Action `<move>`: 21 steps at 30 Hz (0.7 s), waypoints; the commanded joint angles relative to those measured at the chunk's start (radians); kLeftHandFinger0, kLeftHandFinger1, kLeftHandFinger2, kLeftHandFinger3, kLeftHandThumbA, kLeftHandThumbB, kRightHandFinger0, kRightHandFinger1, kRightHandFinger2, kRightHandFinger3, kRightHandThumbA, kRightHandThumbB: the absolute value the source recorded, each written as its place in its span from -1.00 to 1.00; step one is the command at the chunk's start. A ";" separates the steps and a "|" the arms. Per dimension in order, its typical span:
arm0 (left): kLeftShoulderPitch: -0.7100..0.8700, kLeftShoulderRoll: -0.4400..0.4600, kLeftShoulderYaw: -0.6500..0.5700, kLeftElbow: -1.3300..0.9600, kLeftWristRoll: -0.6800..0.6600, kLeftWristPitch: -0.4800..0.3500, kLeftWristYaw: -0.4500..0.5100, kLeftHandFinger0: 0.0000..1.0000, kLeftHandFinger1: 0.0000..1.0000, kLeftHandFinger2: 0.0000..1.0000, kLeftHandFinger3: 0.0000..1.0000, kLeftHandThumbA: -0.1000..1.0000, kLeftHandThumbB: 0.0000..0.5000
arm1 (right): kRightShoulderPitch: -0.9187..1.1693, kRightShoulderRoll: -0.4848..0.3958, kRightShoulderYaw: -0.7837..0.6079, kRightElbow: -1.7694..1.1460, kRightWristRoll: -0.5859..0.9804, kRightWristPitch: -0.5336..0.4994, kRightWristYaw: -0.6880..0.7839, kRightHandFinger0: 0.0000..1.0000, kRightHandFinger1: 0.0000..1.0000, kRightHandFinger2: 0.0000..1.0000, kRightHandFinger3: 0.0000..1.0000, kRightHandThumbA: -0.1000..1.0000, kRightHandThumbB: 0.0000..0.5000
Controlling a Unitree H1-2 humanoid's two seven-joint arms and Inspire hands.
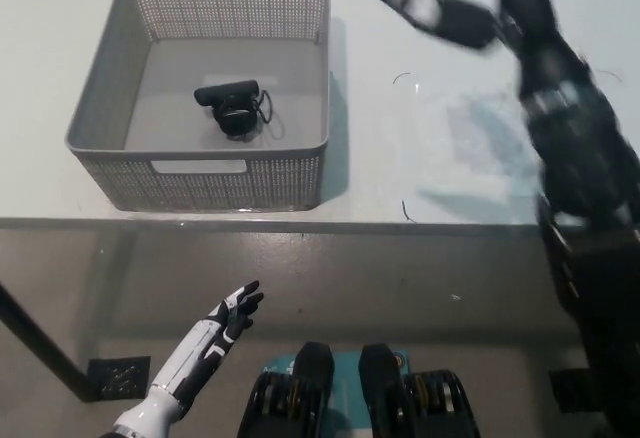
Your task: Use the right hand to pick up a webcam and put it into a container on the left side
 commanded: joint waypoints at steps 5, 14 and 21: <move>-0.014 0.024 0.025 -0.008 -0.021 -0.025 0.001 1.00 1.00 1.00 1.00 1.00 -0.35 | 0.377 -0.071 -0.077 -0.393 0.200 -0.035 0.048 1.00 1.00 1.00 1.00 1.00 0.46; -0.020 0.012 0.050 0.004 -0.040 -0.036 0.009 1.00 1.00 1.00 1.00 1.00 -0.42 | 0.614 -0.024 -0.017 -0.195 0.201 -0.219 0.056 1.00 1.00 1.00 1.00 1.00 0.19; -0.023 0.005 0.064 0.012 -0.034 -0.042 0.020 1.00 1.00 1.00 1.00 1.00 -0.42 | 0.698 0.053 0.015 0.017 0.212 -0.331 0.051 1.00 1.00 1.00 1.00 1.00 0.09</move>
